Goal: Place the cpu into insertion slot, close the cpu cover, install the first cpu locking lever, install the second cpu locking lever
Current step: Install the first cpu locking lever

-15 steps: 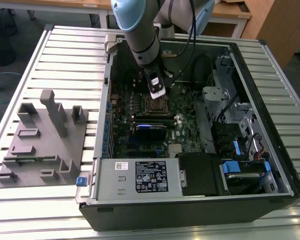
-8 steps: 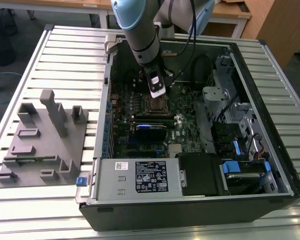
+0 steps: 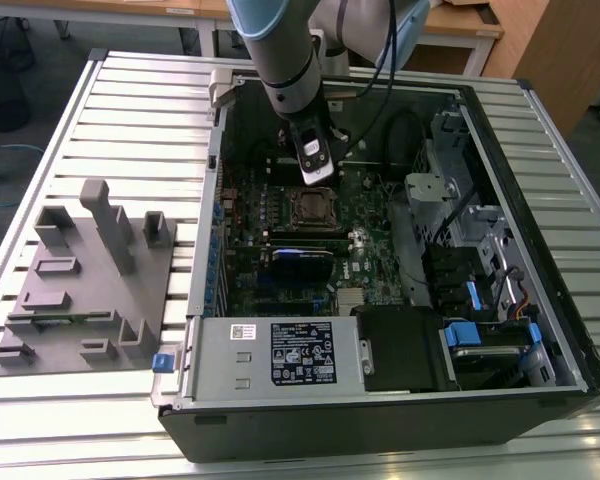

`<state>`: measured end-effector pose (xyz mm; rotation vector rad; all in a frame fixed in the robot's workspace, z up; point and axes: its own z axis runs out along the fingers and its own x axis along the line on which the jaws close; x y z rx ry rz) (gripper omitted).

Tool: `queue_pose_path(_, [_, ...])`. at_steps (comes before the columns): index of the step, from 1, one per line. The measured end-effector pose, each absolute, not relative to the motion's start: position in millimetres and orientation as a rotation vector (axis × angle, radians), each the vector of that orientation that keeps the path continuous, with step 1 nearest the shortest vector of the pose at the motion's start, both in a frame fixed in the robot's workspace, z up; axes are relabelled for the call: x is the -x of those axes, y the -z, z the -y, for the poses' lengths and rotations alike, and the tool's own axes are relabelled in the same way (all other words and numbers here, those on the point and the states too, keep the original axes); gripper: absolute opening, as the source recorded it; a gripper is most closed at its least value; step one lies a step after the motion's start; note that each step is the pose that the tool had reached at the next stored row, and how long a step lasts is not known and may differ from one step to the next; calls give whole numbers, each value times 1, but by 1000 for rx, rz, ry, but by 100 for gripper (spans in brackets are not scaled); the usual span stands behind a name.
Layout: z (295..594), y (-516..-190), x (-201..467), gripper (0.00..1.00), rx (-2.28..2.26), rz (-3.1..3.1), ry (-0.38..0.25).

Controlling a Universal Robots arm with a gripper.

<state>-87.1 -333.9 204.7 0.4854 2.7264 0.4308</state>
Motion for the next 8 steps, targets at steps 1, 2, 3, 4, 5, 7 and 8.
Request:
queue_pose_path(1, [334,-205,87,10,-485,-2726,-431])
queue_pose_path(2, [334,-205,87,10,-485,-2727,-428])
queue_pose_path(3, [334,-205,87,10,-483,-2731,-414])
queue_pose_path(4, [334,-205,87,10,-482,-2738,-395])
queue_pose_path(5, [334,-205,86,10,-482,-2746,-372])
queue_pose_path(7, [334,-205,86,10,-479,-2762,-321])
queue_pose_path(8, [334,-205,85,10,-478,-2771,-295])
